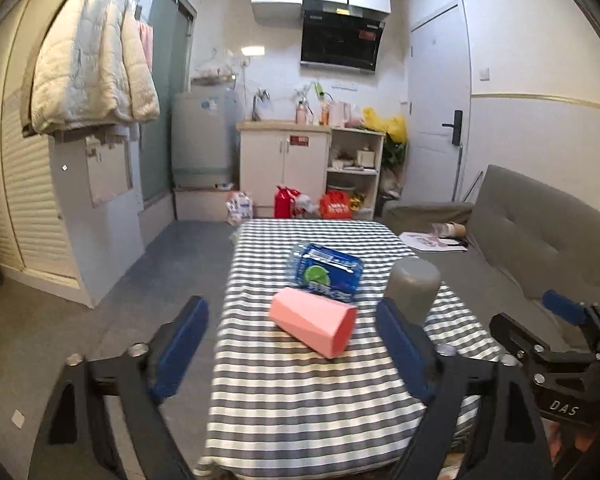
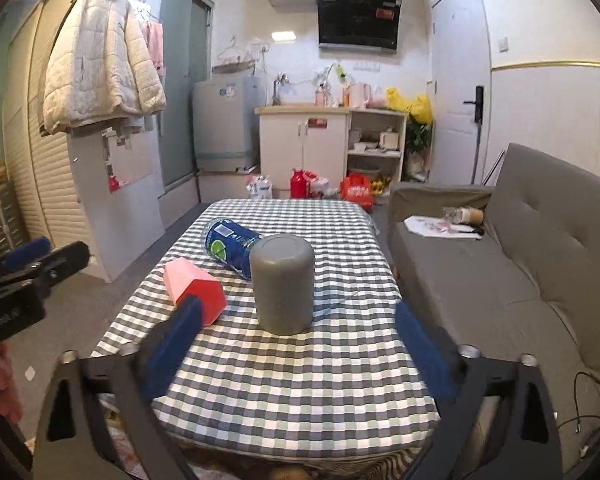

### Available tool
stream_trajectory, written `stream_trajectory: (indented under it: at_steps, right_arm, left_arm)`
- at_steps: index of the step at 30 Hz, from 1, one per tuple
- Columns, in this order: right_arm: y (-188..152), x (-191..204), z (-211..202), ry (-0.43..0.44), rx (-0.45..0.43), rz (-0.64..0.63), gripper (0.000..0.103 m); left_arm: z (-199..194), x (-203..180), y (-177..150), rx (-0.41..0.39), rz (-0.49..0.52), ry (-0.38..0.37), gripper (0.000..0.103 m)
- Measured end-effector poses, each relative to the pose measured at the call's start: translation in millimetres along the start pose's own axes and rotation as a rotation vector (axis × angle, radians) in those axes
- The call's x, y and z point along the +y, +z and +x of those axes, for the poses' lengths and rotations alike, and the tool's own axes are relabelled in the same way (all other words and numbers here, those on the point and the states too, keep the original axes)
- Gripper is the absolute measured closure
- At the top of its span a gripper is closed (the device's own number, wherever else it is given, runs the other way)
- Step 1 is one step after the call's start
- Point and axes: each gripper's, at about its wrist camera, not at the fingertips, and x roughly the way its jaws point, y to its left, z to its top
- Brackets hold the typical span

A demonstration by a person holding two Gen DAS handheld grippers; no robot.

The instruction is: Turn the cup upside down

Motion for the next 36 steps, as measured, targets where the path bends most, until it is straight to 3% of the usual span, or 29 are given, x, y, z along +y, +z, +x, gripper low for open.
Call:
stream_trajectory:
  at_steps: [6,11,27,30,36]
  right_arm:
    - [-16,12,2,0.003,0.011,-0.028,0.0]
    - [-20,6,-1,-0.007,0.001,0.0,0.0]
    - [-23,1,-10,-0.018,-0.026,0.023,0.0]
    - [-24,1,-12,-0.019,-0.032,0.02,0.0]
    - [-24,3,-14,-0.019,-0.036,0.015,0.0]
  left_arm:
    - [-2,9,-25,0.026,0.007,0.029,0.008]
    - [-6,19,-27,0.015,-0.045,0.051,0.008]
    - [-10,15,-31,0.013,-0.016,0.052,0.008]
    - [-9,13,-32,0.022,-0.006,0.05,0.001]
    - [-10,11,-33,0.019,0.004,0.046,0.0]
